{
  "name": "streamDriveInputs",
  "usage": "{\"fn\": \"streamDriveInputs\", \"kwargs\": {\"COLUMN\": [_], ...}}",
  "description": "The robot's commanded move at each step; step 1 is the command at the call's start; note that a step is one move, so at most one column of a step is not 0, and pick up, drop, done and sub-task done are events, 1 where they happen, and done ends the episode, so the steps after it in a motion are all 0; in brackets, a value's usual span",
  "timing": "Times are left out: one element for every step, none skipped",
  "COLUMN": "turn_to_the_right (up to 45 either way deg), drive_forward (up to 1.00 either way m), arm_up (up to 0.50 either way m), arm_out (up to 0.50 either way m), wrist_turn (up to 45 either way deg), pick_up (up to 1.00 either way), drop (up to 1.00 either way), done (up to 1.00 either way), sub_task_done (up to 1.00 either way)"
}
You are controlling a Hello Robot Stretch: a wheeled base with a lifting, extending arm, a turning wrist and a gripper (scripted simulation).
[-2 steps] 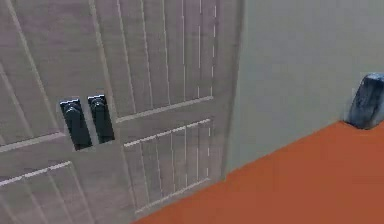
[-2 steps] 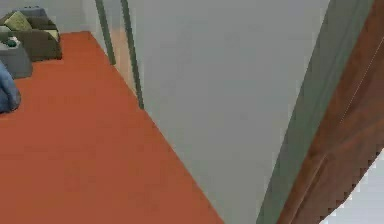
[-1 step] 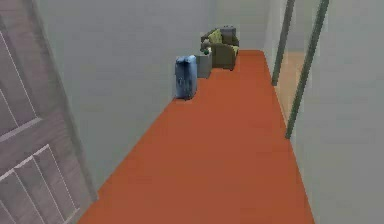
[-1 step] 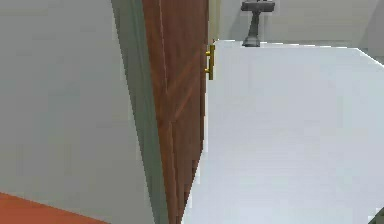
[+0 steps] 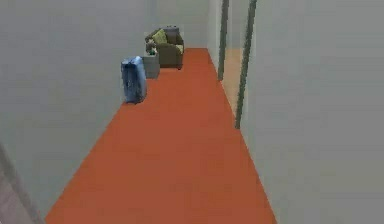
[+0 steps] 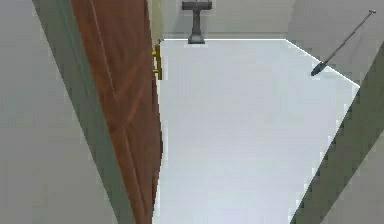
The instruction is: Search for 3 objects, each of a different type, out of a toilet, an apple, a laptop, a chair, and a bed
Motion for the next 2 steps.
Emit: {"fn": "streamDriveInputs", "kwargs": {"turn_to_the_right": [0.0, 0.0], "drive_forward": [1.0, 1.0], "arm_up": [0.0, 0.0], "arm_out": [0.0, 0.0], "wrist_turn": [0.0, 0.0], "pick_up": [0.0, 0.0], "drop": [0.0, 0.0], "done": [0.0, 0.0], "sub_task_done": [0.0, 0.0]}}
